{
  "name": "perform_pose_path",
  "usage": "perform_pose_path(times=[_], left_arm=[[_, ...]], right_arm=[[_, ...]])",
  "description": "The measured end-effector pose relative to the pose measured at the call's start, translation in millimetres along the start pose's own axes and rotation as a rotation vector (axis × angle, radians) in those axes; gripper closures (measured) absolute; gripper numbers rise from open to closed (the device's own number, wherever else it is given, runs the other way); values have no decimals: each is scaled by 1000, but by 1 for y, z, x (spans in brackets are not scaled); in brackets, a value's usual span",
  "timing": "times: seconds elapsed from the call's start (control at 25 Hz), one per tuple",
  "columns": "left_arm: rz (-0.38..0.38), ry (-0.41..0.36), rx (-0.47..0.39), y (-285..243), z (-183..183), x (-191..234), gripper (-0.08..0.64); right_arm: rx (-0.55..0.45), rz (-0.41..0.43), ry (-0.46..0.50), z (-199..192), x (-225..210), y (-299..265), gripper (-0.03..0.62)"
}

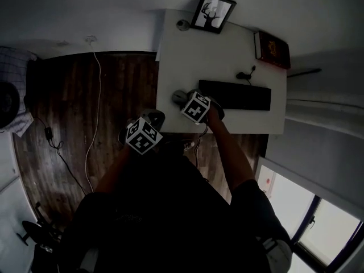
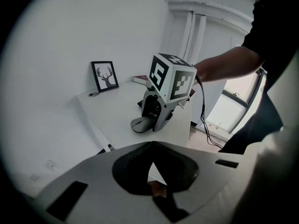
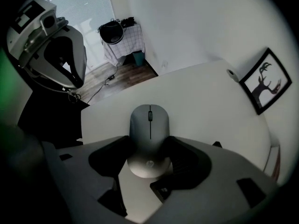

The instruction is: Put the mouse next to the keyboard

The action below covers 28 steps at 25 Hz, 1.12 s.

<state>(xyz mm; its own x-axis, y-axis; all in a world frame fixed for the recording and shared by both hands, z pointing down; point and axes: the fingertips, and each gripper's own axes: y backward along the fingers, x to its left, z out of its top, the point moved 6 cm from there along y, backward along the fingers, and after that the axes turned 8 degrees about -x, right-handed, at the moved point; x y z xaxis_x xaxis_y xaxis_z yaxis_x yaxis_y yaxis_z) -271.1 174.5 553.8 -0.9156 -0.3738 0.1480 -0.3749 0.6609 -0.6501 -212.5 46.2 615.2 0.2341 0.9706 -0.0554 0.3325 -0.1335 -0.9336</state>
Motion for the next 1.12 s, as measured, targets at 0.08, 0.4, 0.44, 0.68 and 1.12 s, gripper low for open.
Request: perform_pose_path(times=[0.08, 0.4, 0.44, 0.68, 1.12], left_arm=[[-3, -9, 5, -3, 2, -1, 561], [-28, -48, 15, -20, 14, -12, 560], [-35, -53, 18, -23, 16, -13, 560], [-92, -141, 47, -52, 41, -36, 560], [-121, -251, 120, -109, 88, -75, 560]], right_arm=[[-32, -22, -17, -2, 0, 5, 305], [-184, -164, -107, -13, -7, 33, 305], [-200, -178, -124, -16, -8, 37, 305], [-252, -243, -220, -54, -17, 60, 305], [-356, -338, -372, -138, -29, 102, 305]])
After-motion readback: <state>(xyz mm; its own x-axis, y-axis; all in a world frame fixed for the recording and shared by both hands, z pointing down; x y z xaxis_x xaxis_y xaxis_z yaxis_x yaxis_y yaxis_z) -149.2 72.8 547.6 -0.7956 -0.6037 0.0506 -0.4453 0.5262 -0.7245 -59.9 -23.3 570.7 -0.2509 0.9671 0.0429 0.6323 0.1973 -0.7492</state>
